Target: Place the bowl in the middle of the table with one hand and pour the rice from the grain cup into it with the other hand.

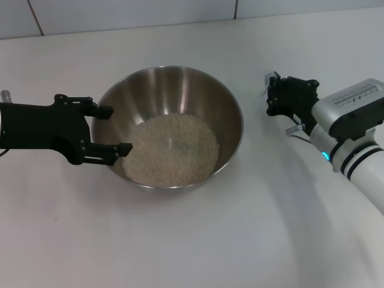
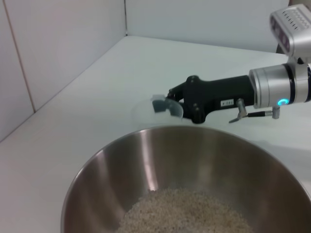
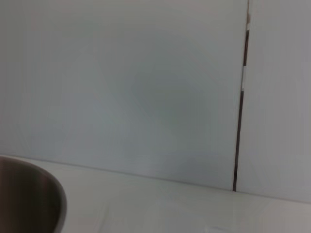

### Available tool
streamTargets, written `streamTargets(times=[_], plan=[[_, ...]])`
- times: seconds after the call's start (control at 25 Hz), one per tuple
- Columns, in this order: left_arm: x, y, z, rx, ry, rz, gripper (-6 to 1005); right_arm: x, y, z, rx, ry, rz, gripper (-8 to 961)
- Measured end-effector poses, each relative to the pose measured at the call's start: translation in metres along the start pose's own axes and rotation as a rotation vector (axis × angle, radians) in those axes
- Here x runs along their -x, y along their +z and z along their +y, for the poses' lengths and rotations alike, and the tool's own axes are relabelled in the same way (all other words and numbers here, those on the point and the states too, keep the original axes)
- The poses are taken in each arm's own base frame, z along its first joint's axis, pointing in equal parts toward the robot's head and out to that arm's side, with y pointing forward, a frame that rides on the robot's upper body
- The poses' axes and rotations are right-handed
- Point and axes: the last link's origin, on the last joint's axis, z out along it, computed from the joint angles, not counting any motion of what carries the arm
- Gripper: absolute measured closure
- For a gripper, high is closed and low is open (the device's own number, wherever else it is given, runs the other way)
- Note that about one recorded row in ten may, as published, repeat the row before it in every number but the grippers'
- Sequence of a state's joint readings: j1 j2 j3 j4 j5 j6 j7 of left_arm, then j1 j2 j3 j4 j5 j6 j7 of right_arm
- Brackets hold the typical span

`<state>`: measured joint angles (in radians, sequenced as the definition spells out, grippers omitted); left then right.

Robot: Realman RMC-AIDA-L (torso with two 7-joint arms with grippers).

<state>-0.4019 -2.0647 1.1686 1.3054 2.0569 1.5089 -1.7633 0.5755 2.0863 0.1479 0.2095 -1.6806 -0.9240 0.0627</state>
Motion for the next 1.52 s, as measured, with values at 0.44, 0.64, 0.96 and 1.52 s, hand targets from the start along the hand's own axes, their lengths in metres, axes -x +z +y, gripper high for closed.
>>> streamTargets(times=[0.44,0.64,0.96,1.52], plan=[[0.000,0.001,0.000,0.002,0.002,-0.010,185,-0.010,-0.020,0.014,0.000,0.080,-0.025,793],[0.002,0.001,0.000,0.005,-0.001,-0.013,185,-0.015,-0.037,0.017,-0.018,0.106,-0.065,739],[0.003,0.002,0.001,0.011,-0.007,-0.015,185,-0.031,-0.083,0.012,-0.081,0.146,-0.123,422],[0.006,0.004,0.003,0.014,-0.003,-0.020,185,0.059,-0.092,-0.036,0.438,0.025,-0.501,113]])
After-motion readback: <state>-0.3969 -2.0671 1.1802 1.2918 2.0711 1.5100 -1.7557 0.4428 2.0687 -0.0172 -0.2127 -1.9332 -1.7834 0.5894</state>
